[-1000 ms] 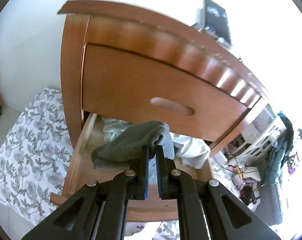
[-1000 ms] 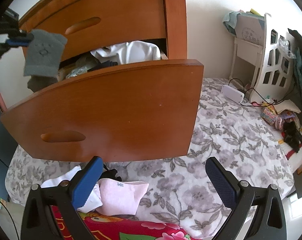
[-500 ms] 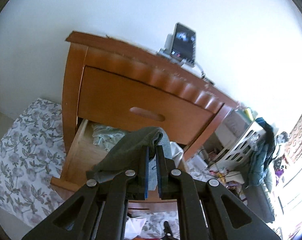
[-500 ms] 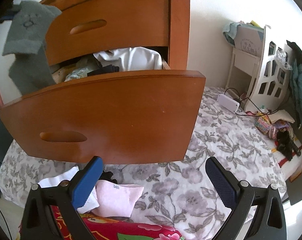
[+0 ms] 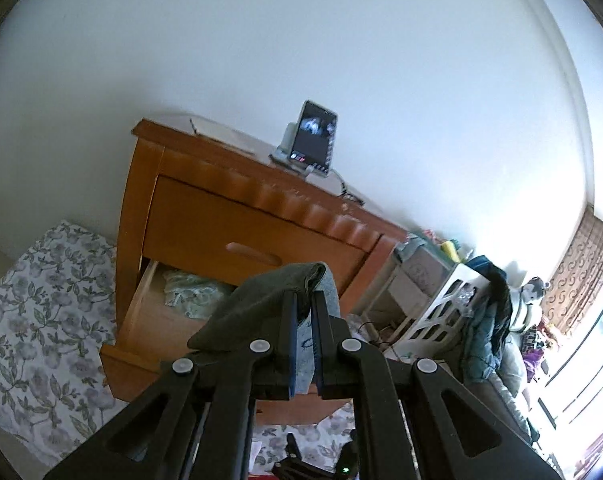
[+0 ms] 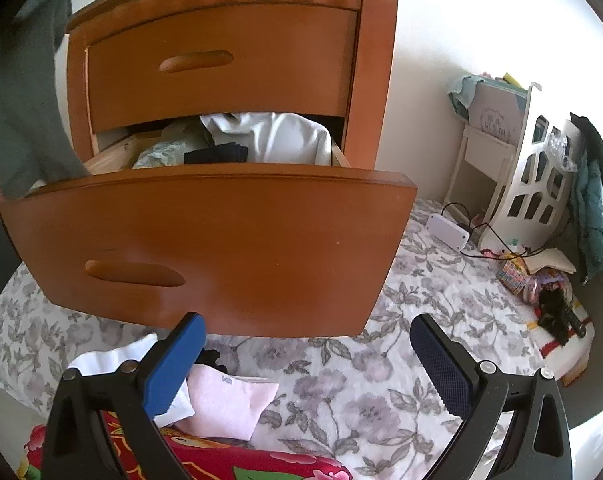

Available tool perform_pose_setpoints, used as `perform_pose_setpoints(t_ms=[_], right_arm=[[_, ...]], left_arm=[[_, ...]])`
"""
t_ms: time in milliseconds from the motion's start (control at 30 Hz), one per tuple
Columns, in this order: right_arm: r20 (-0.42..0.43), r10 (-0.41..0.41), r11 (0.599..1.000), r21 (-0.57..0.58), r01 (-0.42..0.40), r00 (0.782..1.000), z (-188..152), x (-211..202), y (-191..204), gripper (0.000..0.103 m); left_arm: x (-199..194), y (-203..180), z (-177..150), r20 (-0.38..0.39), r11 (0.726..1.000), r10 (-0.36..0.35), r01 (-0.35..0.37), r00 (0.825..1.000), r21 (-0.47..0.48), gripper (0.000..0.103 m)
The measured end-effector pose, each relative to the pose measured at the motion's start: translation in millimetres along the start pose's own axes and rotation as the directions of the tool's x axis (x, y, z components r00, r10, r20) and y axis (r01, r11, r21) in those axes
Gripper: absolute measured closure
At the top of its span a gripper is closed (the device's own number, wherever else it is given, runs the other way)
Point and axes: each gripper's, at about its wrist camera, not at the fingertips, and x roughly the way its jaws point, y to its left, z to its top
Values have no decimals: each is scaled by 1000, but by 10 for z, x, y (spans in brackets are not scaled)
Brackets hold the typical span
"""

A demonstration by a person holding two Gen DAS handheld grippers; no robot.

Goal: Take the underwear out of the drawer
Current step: 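Lift the grey sock up out of the drawer with the left gripper, then carry the grey sock down onto the bedspread beside the pink cloth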

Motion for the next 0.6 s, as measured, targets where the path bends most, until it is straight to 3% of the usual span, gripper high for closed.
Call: perform_pose_setpoints(t_ms=[267,600], right_arm=[[7,-14,999,-31,14,1000,-8,-17,54,0],[14,-15,999,-42,16,1000,-21,-36,72,0]], left_arm=[[-354,-175,25,65,999,-43,41,997,32,97],[-415,-223,-45,61,998,-52,50,997,32,97]])
